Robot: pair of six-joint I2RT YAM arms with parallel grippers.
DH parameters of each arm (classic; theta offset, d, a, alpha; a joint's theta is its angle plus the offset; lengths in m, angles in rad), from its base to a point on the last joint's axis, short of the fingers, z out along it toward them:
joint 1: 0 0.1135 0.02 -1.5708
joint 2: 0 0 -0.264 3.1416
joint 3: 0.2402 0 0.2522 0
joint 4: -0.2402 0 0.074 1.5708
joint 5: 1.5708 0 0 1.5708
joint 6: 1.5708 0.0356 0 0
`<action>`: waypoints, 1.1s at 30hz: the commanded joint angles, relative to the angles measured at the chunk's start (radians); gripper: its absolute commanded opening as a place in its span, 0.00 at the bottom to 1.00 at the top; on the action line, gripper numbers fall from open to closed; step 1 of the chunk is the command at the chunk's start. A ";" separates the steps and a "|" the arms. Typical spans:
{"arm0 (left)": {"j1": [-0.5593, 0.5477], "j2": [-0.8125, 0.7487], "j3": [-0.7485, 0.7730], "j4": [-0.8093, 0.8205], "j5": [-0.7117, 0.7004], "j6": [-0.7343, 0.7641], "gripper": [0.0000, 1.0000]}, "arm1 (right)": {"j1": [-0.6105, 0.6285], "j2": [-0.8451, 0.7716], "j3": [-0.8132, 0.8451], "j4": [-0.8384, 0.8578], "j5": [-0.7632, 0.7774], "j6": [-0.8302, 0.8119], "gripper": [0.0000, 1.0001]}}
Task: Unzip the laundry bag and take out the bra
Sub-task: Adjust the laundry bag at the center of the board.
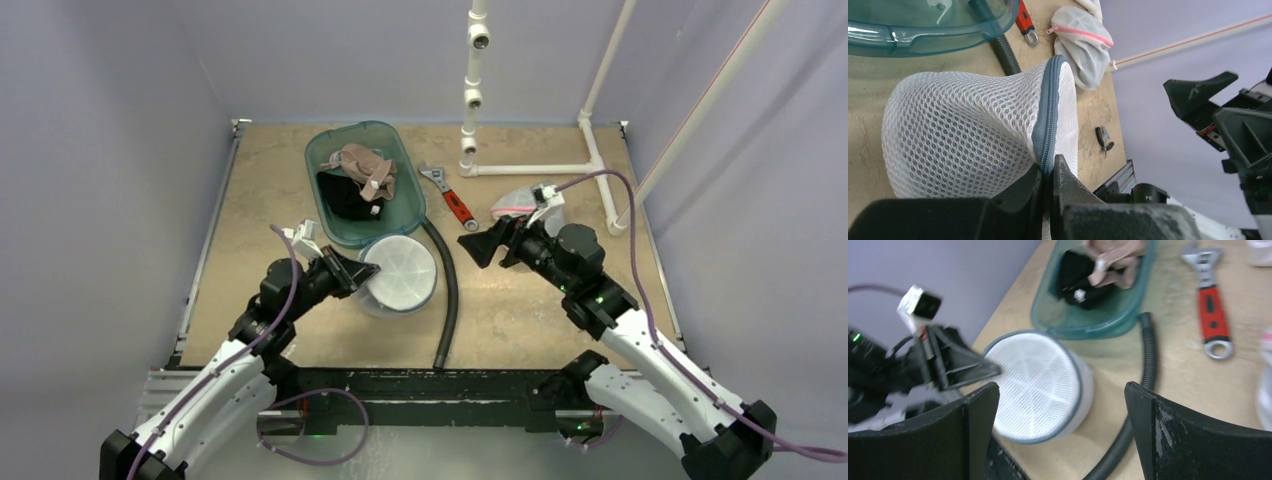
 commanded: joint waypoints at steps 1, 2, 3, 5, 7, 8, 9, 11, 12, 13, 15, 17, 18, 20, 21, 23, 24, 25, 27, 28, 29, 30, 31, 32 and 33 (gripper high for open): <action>-0.002 0.010 0.114 -0.037 -0.074 -0.106 0.00 | -0.006 -0.091 -0.039 -0.030 0.286 0.076 0.98; -0.002 0.014 0.133 -0.083 -0.089 -0.129 0.00 | -0.005 -0.107 -0.050 -0.007 0.245 0.055 0.98; -0.002 0.016 0.151 -0.117 -0.110 -0.155 0.00 | -0.005 -0.120 -0.055 0.013 0.193 0.015 0.98; -0.002 0.020 0.192 -0.174 -0.154 -0.204 0.00 | -0.004 -0.134 -0.053 0.043 0.138 -0.060 0.98; -0.002 0.023 0.229 -0.225 -0.196 -0.245 0.00 | 0.000 -0.143 -0.046 0.040 0.112 -0.094 0.98; -0.002 0.029 0.246 -0.261 -0.213 -0.265 0.00 | 0.008 -0.147 -0.041 0.030 0.119 -0.114 0.98; -0.002 0.037 0.266 -0.292 -0.240 -0.278 0.00 | 0.022 -0.149 -0.033 0.018 0.140 -0.132 0.98; -0.002 0.061 0.302 -0.343 -0.279 -0.298 0.00 | 0.087 -0.146 -0.012 -0.013 0.247 -0.170 0.97; -0.002 0.075 0.321 -0.368 -0.289 -0.304 0.00 | 0.156 -0.150 -0.007 -0.019 0.349 -0.177 0.96; -0.002 0.093 0.334 -0.384 -0.294 -0.307 0.00 | 0.236 -0.150 -0.004 -0.018 0.445 -0.196 0.96; -0.002 0.125 0.359 -0.415 -0.301 -0.309 0.00 | 0.363 -0.129 0.000 -0.012 0.572 -0.205 0.95; -0.002 0.147 0.371 -0.435 -0.303 -0.314 0.00 | 0.430 -0.081 0.004 -0.001 0.614 -0.197 0.92; -0.002 0.153 0.370 -0.437 -0.304 -0.318 0.00 | 0.455 -0.060 0.002 0.011 0.620 -0.187 0.90; -0.002 0.148 0.366 -0.437 -0.307 -0.325 0.00 | 0.502 -0.031 -0.014 0.055 0.626 -0.170 0.84; -0.001 0.142 0.365 -0.441 -0.313 -0.331 0.00 | 0.528 -0.017 -0.023 0.077 0.624 -0.161 0.80; -0.002 0.127 0.362 -0.452 -0.329 -0.342 0.00 | 0.564 0.017 -0.030 0.115 0.616 -0.141 0.72; -0.001 0.120 0.361 -0.455 -0.338 -0.347 0.00 | 0.585 0.044 -0.032 0.134 0.612 -0.133 0.69; -0.002 0.113 0.361 -0.457 -0.342 -0.352 0.00 | 0.608 0.067 -0.031 0.151 0.616 -0.124 0.66; -0.002 0.109 0.360 -0.453 -0.346 -0.357 0.00 | 0.649 0.103 -0.030 0.185 0.624 -0.109 0.63; -0.002 0.111 0.361 -0.452 -0.347 -0.360 0.00 | 0.665 0.123 -0.029 0.199 0.625 -0.099 0.63; -0.002 0.116 0.362 -0.452 -0.346 -0.365 0.00 | 0.681 0.139 -0.027 0.211 0.628 -0.089 0.61; -0.002 0.120 0.363 -0.453 -0.344 -0.372 0.00 | 0.695 0.155 -0.024 0.222 0.633 -0.080 0.60; -0.002 0.127 0.365 -0.452 -0.340 -0.380 0.00 | 0.708 0.169 -0.022 0.234 0.634 -0.071 0.58; -0.001 0.134 0.368 -0.449 -0.336 -0.384 0.00 | 0.721 0.184 -0.021 0.246 0.638 -0.064 0.57; -0.001 0.141 0.370 -0.443 -0.329 -0.387 0.00 | 0.735 0.196 -0.018 0.265 0.641 -0.060 0.57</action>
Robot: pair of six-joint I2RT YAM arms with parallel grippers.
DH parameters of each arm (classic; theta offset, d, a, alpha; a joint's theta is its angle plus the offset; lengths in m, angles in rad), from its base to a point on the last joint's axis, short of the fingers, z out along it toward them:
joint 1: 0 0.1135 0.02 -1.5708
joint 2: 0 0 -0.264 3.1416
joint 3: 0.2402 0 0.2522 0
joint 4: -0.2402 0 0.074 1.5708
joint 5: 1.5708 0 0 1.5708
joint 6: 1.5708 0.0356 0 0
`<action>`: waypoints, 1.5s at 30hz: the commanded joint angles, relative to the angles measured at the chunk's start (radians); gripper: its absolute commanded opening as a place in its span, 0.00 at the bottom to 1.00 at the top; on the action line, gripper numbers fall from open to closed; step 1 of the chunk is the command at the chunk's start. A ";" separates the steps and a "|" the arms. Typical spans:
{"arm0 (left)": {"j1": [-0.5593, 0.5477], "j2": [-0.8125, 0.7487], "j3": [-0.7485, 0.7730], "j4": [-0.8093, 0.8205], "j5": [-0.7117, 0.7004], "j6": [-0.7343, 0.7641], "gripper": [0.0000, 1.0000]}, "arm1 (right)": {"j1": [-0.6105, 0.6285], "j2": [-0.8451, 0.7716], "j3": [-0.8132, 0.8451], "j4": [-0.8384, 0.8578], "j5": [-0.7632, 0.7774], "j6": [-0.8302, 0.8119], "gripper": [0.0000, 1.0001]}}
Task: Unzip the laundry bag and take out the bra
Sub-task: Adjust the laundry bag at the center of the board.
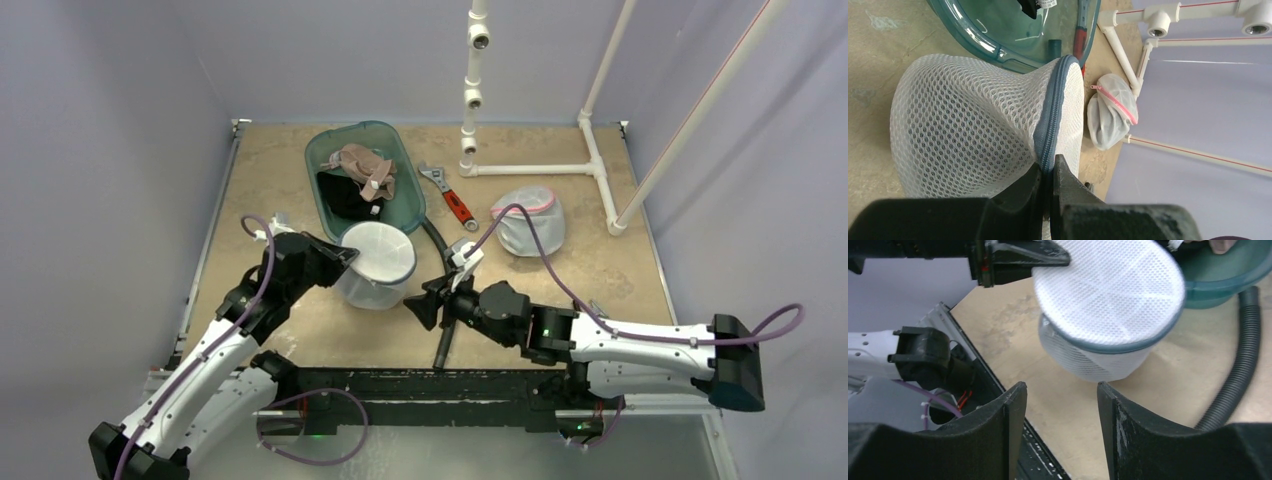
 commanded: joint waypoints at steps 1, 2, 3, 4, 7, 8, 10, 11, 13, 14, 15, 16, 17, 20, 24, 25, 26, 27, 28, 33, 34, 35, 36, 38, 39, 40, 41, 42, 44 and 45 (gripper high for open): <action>-0.002 0.020 0.047 0.049 0.010 -0.044 0.00 | 0.052 0.047 0.026 0.126 0.044 0.051 0.57; -0.002 0.025 0.047 0.059 0.019 -0.047 0.00 | 0.058 0.063 0.033 0.134 0.041 0.055 0.56; -0.003 0.028 0.047 0.068 0.025 -0.051 0.00 | 0.062 0.077 0.038 0.141 0.039 0.061 0.56; -0.003 0.030 0.047 0.076 0.031 -0.055 0.00 | 0.067 0.092 0.044 0.145 0.039 0.066 0.57; -0.002 0.029 0.047 0.086 0.039 -0.060 0.00 | 0.069 0.127 0.054 0.142 0.047 0.100 0.59; -0.003 0.027 0.045 0.085 0.038 -0.061 0.00 | 0.069 0.132 0.052 0.148 0.050 0.120 0.61; -0.002 0.022 0.035 0.085 0.037 -0.066 0.00 | 0.069 0.141 0.044 0.164 0.064 0.128 0.61; -0.003 0.018 0.028 0.085 0.038 -0.070 0.00 | 0.069 0.146 0.044 0.167 0.071 0.126 0.61; -0.003 0.016 0.010 0.089 0.040 -0.079 0.00 | 0.069 0.159 0.043 0.164 0.084 0.136 0.61; -0.003 0.014 0.000 0.091 0.040 -0.086 0.00 | 0.069 0.165 0.041 0.174 0.083 0.139 0.62; -0.002 0.016 -0.009 0.097 0.042 -0.090 0.00 | 0.069 0.174 0.041 0.186 0.075 0.140 0.62; -0.003 0.017 -0.017 0.103 0.045 -0.095 0.00 | 0.069 0.183 0.045 0.195 0.068 0.145 0.61; -0.003 0.020 -0.022 0.112 0.049 -0.097 0.00 | 0.069 0.195 0.050 0.201 0.062 0.150 0.61; -0.003 0.027 -0.018 0.120 0.053 -0.085 0.00 | 0.068 0.209 0.067 0.182 0.103 0.160 0.62; -0.003 0.016 -0.002 0.070 0.031 -0.056 0.00 | 0.069 0.166 0.066 0.119 0.202 0.119 0.67; -0.003 0.009 -0.004 0.062 0.026 -0.052 0.00 | 0.069 0.159 0.065 0.092 0.208 0.103 0.68; -0.003 0.001 -0.008 0.059 0.023 -0.053 0.00 | 0.069 0.151 0.062 0.080 0.227 0.076 0.69; -0.003 -0.003 -0.015 0.061 0.022 -0.053 0.00 | 0.069 0.143 0.059 0.076 0.238 0.046 0.70; -0.003 -0.007 -0.021 0.064 0.025 -0.057 0.00 | 0.069 0.136 0.059 0.078 0.256 0.013 0.71; -0.003 0.012 -0.036 0.078 0.049 -0.046 0.00 | 0.068 0.164 0.101 0.064 0.239 -0.113 0.76; -0.004 0.015 -0.038 0.080 0.057 -0.044 0.00 | 0.069 0.176 0.114 0.055 0.236 -0.120 0.76; -0.003 0.017 -0.043 0.081 0.063 -0.042 0.00 | 0.069 0.188 0.124 0.048 0.233 -0.128 0.76; -0.003 0.018 -0.046 0.082 0.065 -0.041 0.00 | 0.069 0.203 0.132 0.053 0.232 -0.154 0.76; -0.002 0.017 -0.049 0.080 0.068 -0.033 0.00 | 0.069 0.233 0.150 0.055 0.225 -0.191 0.74; -0.002 0.014 -0.049 0.076 0.068 -0.029 0.00 | 0.069 0.246 0.158 0.055 0.220 -0.204 0.72; -0.003 0.012 -0.047 0.070 0.067 -0.024 0.02 | 0.069 0.258 0.163 0.059 0.201 -0.214 0.70; -0.003 0.008 -0.046 0.066 0.066 -0.016 0.05 | 0.069 0.268 0.169 0.058 0.194 -0.220 0.69; -0.002 0.003 -0.046 0.063 0.067 -0.010 0.10 | 0.069 0.276 0.175 0.051 0.181 -0.221 0.68; -0.004 -0.001 -0.048 0.057 0.071 0.010 0.17 | 0.069 0.279 0.176 0.052 0.174 -0.216 0.68; -0.003 -0.004 -0.051 0.056 0.077 0.017 0.19 | 0.069 0.276 0.174 0.055 0.170 -0.206 0.68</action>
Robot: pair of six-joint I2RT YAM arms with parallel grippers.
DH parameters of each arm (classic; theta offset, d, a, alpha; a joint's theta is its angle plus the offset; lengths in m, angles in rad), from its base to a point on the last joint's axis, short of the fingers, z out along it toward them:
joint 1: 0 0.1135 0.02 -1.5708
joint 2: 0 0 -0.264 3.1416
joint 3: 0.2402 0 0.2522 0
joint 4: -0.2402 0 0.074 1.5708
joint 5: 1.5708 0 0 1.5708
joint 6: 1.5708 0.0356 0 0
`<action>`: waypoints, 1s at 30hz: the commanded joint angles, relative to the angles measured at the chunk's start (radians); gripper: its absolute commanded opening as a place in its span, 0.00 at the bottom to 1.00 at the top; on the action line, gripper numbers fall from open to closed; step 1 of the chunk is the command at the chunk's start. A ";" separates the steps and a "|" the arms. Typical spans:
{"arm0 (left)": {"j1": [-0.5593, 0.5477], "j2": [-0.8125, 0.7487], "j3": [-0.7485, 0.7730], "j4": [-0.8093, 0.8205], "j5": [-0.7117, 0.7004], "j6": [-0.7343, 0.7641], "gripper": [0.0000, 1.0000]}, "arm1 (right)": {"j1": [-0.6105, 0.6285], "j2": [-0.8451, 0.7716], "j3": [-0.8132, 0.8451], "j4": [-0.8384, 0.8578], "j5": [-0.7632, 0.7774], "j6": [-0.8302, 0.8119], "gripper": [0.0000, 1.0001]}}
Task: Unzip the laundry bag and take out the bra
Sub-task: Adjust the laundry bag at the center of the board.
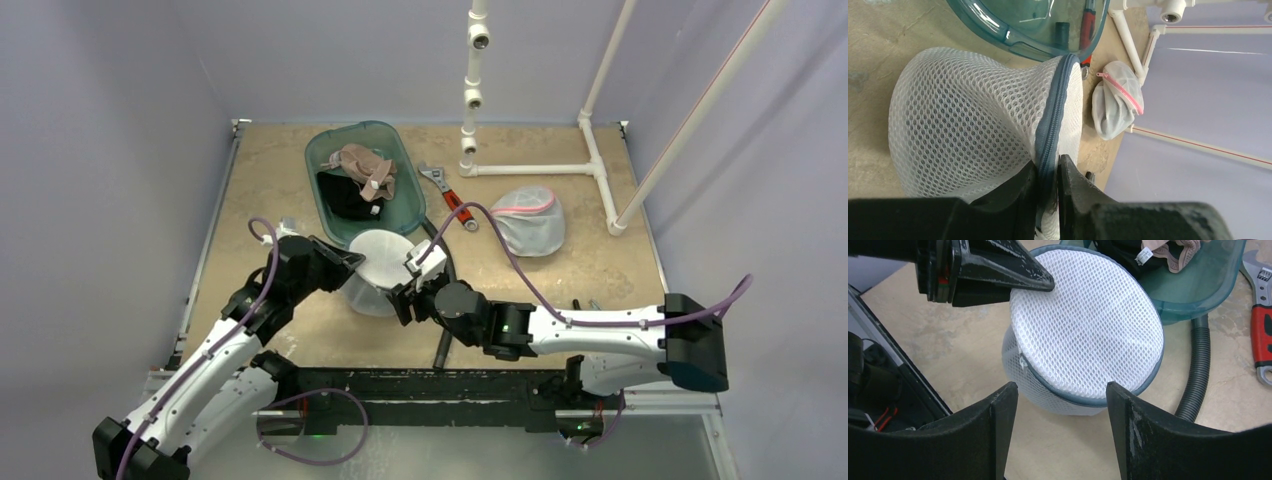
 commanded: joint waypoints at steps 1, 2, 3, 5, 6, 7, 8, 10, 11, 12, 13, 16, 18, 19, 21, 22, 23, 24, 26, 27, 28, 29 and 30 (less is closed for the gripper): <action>-0.003 -0.022 -0.008 0.026 0.027 0.052 0.21 | 0.004 -0.010 0.034 0.004 -0.020 -0.022 0.68; -0.003 -0.023 -0.016 0.035 0.037 0.055 0.22 | 0.004 -0.015 0.030 0.004 -0.023 -0.009 0.68; -0.003 -0.024 -0.027 0.048 0.048 0.057 0.23 | 0.004 -0.020 0.026 0.002 -0.028 0.006 0.68; -0.002 -0.023 -0.047 0.075 0.069 0.058 0.24 | 0.004 -0.035 0.010 0.003 -0.038 0.030 0.68; -0.003 -0.021 -0.055 0.084 0.079 0.058 0.24 | 0.004 -0.044 -0.001 0.004 -0.038 0.036 0.68; -0.002 -0.019 -0.059 0.087 0.083 0.062 0.24 | 0.004 -0.049 -0.013 0.004 -0.037 0.036 0.68; -0.003 -0.017 -0.060 0.087 0.084 0.066 0.24 | 0.004 -0.054 -0.023 0.004 -0.037 0.030 0.68; -0.003 -0.013 -0.058 0.084 0.083 0.076 0.23 | 0.004 -0.064 -0.038 0.010 -0.039 0.009 0.69; -0.003 -0.012 -0.058 0.083 0.083 0.079 0.22 | 0.005 -0.066 -0.044 0.030 -0.054 -0.033 0.69; -0.003 -0.010 -0.058 0.082 0.084 0.081 0.19 | 0.007 -0.065 -0.046 0.035 -0.076 -0.054 0.69; -0.003 -0.010 -0.056 0.083 0.085 0.081 0.17 | 0.008 -0.062 -0.049 0.037 -0.090 -0.066 0.69; -0.003 -0.011 -0.051 0.080 0.089 0.076 0.14 | 0.016 -0.022 -0.045 0.021 -0.045 -0.103 0.67; -0.003 -0.011 -0.046 0.079 0.093 0.075 0.13 | 0.021 0.001 -0.042 0.027 -0.013 -0.129 0.66; -0.002 -0.011 -0.044 0.079 0.093 0.075 0.13 | 0.023 0.008 -0.041 0.030 0.003 -0.134 0.66; -0.002 -0.011 -0.038 0.075 0.096 0.076 0.12 | 0.024 0.019 -0.040 0.041 0.023 -0.147 0.65; -0.003 -0.010 -0.036 0.070 0.096 0.076 0.12 | 0.024 0.026 -0.039 0.047 0.030 -0.160 0.65; -0.002 -0.011 -0.034 0.067 0.096 0.078 0.13 | 0.024 0.033 -0.036 0.049 0.036 -0.175 0.64; -0.003 -0.010 -0.032 0.065 0.097 0.078 0.13 | 0.024 0.043 -0.033 0.048 0.041 -0.190 0.64; -0.002 -0.011 -0.031 0.062 0.101 0.080 0.13 | 0.024 0.062 -0.027 0.047 0.049 -0.218 0.64; -0.003 -0.010 -0.030 0.063 0.102 0.081 0.13 | 0.024 0.068 -0.023 0.047 0.052 -0.230 0.64; -0.003 -0.007 -0.028 0.062 0.104 0.083 0.13 | 0.024 0.073 -0.020 0.045 0.053 -0.237 0.63; -0.003 -0.007 -0.026 0.061 0.105 0.085 0.13 | 0.024 0.079 -0.015 0.046 0.052 -0.248 0.62; -0.003 -0.006 -0.024 0.058 0.106 0.087 0.13 | 0.024 0.084 -0.010 0.046 0.050 -0.252 0.60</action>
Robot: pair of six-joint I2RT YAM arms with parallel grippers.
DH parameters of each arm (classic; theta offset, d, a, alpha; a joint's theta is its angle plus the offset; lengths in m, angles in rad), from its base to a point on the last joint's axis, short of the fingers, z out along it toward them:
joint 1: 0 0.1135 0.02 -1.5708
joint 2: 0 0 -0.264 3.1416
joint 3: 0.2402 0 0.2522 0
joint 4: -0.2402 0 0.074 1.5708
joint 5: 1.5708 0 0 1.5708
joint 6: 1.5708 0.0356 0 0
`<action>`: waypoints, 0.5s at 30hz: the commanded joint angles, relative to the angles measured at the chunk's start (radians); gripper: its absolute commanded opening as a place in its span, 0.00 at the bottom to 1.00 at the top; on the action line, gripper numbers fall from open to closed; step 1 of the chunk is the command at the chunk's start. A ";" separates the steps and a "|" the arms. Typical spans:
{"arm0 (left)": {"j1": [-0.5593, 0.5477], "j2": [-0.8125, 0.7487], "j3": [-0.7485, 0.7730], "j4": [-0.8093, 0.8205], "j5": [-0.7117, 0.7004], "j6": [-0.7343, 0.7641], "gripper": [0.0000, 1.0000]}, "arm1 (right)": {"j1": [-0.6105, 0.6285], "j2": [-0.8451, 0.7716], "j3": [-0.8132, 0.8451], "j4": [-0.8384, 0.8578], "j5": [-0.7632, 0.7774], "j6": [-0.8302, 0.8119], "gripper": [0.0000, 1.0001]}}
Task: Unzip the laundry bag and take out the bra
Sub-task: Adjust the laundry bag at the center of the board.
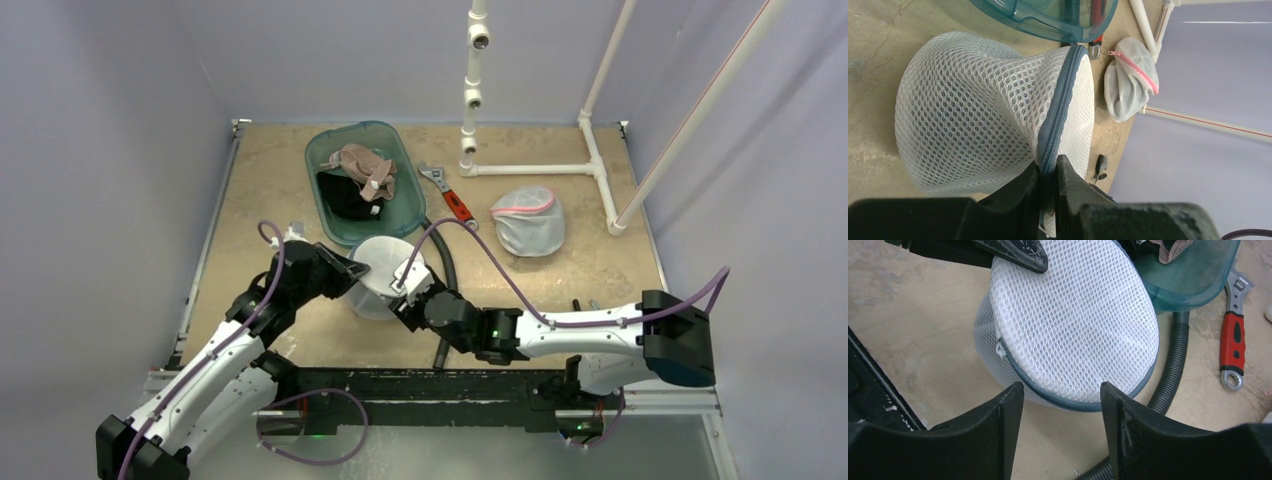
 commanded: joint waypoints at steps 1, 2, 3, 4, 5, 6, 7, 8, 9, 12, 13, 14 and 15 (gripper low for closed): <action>-0.003 0.005 0.038 0.021 0.023 0.038 0.13 | 0.005 0.021 0.039 0.029 0.037 -0.079 0.57; -0.002 0.006 0.039 0.020 0.024 0.041 0.13 | 0.006 0.029 0.045 0.026 0.036 -0.102 0.54; -0.004 0.007 0.039 0.019 0.024 0.043 0.13 | 0.006 0.038 0.053 0.020 0.039 -0.109 0.50; -0.003 0.007 0.039 0.019 0.024 0.046 0.13 | 0.006 0.047 0.059 0.015 0.039 -0.115 0.46; -0.002 0.009 0.040 0.020 0.024 0.050 0.13 | 0.005 0.052 0.061 0.016 0.039 -0.122 0.41; -0.003 0.011 0.042 0.019 0.024 0.057 0.13 | 0.005 0.053 0.062 0.016 0.038 -0.125 0.35; -0.003 0.013 0.045 0.018 0.024 0.065 0.14 | 0.005 0.051 0.064 0.014 0.029 -0.127 0.29; -0.003 0.016 0.051 0.007 0.024 0.077 0.16 | 0.006 0.045 0.063 0.008 0.018 -0.129 0.23; -0.004 0.017 0.060 -0.006 0.023 0.096 0.18 | 0.006 0.037 0.061 -0.001 0.009 -0.128 0.18; -0.002 0.019 0.105 -0.067 0.006 0.178 0.30 | 0.005 -0.010 0.050 -0.032 -0.028 -0.126 0.07; -0.002 0.017 0.124 -0.095 -0.006 0.209 0.37 | 0.005 -0.028 0.045 -0.043 -0.041 -0.124 0.06; -0.002 0.017 0.147 -0.129 -0.019 0.245 0.42 | 0.005 -0.045 0.046 -0.065 -0.056 -0.117 0.05; -0.002 0.015 0.172 -0.161 -0.039 0.280 0.48 | 0.005 -0.058 0.050 -0.094 -0.063 -0.102 0.03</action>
